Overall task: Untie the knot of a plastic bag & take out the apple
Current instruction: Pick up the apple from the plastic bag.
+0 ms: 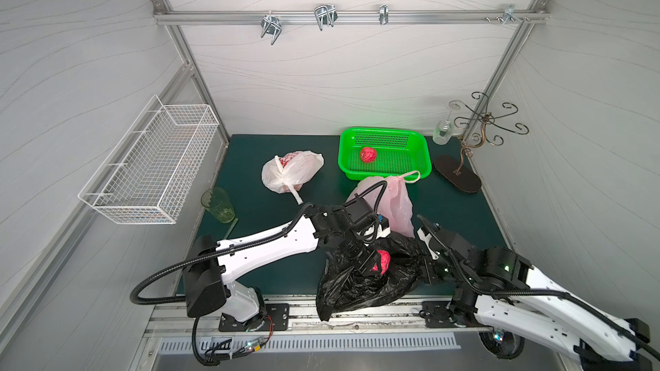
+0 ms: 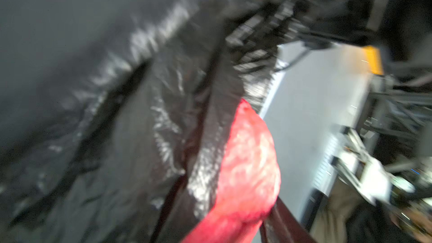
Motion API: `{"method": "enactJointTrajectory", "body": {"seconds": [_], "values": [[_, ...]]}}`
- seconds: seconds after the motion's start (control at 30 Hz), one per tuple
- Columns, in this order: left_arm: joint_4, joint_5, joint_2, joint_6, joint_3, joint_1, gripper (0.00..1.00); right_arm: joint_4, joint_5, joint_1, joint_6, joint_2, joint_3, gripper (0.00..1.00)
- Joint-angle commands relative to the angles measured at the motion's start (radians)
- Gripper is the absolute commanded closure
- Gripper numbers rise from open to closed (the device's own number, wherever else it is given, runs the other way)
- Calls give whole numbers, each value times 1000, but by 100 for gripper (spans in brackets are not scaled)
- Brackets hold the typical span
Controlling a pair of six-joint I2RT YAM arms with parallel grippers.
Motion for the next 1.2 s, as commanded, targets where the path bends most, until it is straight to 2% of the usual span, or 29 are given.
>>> {"method": "enactJointTrajectory", "body": {"seconds": [0.0,0.1,0.2,0.27,0.4,0.5,0.63,0.67,0.7,0.8,0.97,1.07,1.17], "values": [[30,166,-57,-31,4,19,79,30,9,-13,-30,16,29,100],[94,183,-112,-107,9,95,78,46,-2,-15,-35,11,26,100],[107,108,-139,-130,42,191,77,55,-13,-16,-34,-17,12,100],[93,64,-118,-119,104,251,77,59,-13,-16,-32,-42,1,100],[65,-71,-21,-77,250,302,77,61,-4,-16,-32,-55,6,100],[57,-34,86,-56,390,347,76,65,11,-16,-32,-49,18,100],[46,177,227,-71,561,423,75,79,19,-17,-37,-31,30,100],[53,185,247,-81,586,436,74,88,18,-17,-41,-27,33,100],[60,182,262,-83,596,445,74,92,17,-16,-42,-26,36,100],[4,167,362,-51,750,481,73,103,10,-17,-42,-32,28,100],[-227,-47,673,102,1176,507,73,115,-22,-16,-32,-64,-7,100],[-288,-122,880,128,1447,526,73,113,-41,-15,-13,-88,-27,100],[-157,-122,940,88,1412,559,71,105,-47,-14,0,-94,-38,100]]}}
